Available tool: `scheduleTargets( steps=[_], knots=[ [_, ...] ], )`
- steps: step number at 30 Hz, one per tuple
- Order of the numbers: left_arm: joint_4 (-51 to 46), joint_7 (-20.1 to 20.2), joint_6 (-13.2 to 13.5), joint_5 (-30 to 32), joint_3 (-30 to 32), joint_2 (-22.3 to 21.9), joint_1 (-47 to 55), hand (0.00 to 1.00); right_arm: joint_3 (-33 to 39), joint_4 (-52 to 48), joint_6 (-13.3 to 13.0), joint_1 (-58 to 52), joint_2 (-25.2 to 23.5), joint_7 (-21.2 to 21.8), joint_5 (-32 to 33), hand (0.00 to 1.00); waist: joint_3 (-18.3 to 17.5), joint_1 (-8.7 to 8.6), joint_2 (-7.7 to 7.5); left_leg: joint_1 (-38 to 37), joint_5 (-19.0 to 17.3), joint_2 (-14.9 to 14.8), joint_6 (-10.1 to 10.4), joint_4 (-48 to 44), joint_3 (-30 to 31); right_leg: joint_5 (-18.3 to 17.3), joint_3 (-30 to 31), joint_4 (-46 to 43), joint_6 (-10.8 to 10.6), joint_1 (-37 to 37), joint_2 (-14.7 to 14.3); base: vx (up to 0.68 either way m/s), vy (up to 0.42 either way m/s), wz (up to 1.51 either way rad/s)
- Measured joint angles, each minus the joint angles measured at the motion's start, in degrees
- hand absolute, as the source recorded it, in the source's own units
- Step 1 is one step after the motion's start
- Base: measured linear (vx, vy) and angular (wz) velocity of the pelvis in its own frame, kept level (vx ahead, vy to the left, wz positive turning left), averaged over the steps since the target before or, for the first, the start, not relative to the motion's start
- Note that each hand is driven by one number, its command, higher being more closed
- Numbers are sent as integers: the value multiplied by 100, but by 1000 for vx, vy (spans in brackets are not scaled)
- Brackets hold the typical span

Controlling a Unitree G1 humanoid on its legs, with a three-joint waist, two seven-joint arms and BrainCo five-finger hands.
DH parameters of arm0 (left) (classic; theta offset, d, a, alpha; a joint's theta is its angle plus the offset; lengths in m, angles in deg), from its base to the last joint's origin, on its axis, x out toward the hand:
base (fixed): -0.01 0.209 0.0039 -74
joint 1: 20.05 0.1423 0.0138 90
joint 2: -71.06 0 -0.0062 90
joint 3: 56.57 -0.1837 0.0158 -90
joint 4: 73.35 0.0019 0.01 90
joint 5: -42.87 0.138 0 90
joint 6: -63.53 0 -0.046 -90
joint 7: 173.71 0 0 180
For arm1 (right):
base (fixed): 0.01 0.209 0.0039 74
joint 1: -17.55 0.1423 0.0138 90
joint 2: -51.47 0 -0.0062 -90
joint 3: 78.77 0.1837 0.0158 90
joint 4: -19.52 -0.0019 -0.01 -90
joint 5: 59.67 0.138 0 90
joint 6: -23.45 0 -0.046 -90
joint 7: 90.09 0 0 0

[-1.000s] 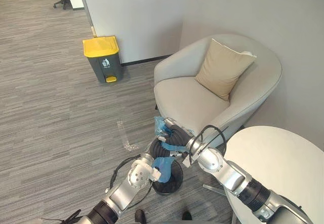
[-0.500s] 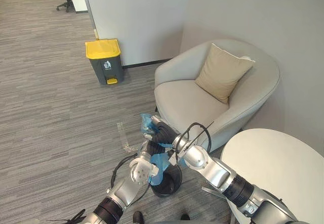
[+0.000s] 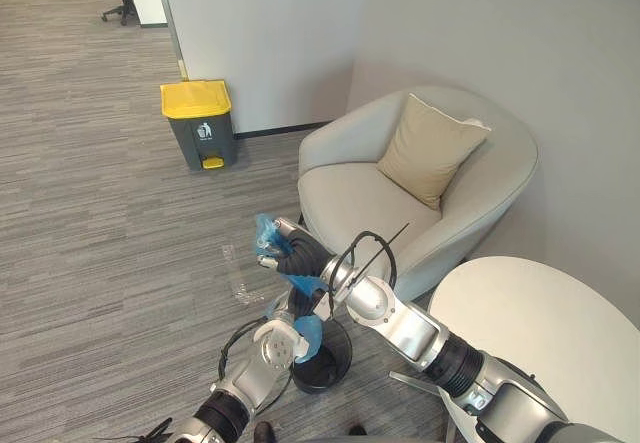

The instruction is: Gather rubbish on tea table into small bin, then transfer packed bag to large trash can.

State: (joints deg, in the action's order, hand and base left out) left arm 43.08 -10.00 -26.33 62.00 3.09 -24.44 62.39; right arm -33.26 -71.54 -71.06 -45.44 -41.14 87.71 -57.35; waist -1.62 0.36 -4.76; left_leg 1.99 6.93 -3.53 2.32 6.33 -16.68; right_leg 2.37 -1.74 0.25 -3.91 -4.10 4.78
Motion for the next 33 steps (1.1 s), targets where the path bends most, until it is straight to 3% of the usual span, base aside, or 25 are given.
scheduleTargets(
  steps=[9, 14, 19, 26, 27, 33],
  knots=[
    [135, -45, -56, -71, 64, -22, -19, 100, -17, 0, -11, -24, -3, 120, 228, 100, 2, -48, -2, -3, -3, -13, 5, 1, -29, -59, 35, -3, -14, -27, 0, -1, 0, -1],
    [134, -57, -70, -299, 217, -67, 20, 100, 93, 0, -169, -452, -177, 133, 176, 100, 2, -70, -2, -8, -14, -8, 19, 1, -16, -54, 25, -3, -37, -9, 3, 35, -1, 1],
    [-34, -63, -93, -474, 393, -86, 275, 100, 362, 214, -281, -915, -182, 133, -255, 100, 4, -103, -6, -7, -17, 2, 19, 1, -4, -42, 15, -3, -57, 5, 15, 24, 1, 1],
    [-443, -71, -94, -650, 717, -30, 438, 100, 635, 464, -277, -1515, 254, 108, -1006, 100, 18, -107, -17, -8, -20, 10, 19, 1, 30, -93, -24, -5, -33, 13, 32, 0, 0, 0],
    [-497, -71, -94, -698, 734, -34, 446, 100, 682, 464, -277, -1586, 282, 102, -1181, 0, 18, -107, -18, -8, -19, 10, 19, 1, 38, -95, -33, -5, -33, 15, 34, 0, 0, 0],
    [-718, -71, -90, -801, 807, -16, 600, 100, 868, 465, -280, -1691, 508, -77, -1901, 0, 21, -108, -15, -5, -19, 13, 18, 2, 69, -102, -64, -4, -38, 24, 39, 0, 0, 2]
  ],
)
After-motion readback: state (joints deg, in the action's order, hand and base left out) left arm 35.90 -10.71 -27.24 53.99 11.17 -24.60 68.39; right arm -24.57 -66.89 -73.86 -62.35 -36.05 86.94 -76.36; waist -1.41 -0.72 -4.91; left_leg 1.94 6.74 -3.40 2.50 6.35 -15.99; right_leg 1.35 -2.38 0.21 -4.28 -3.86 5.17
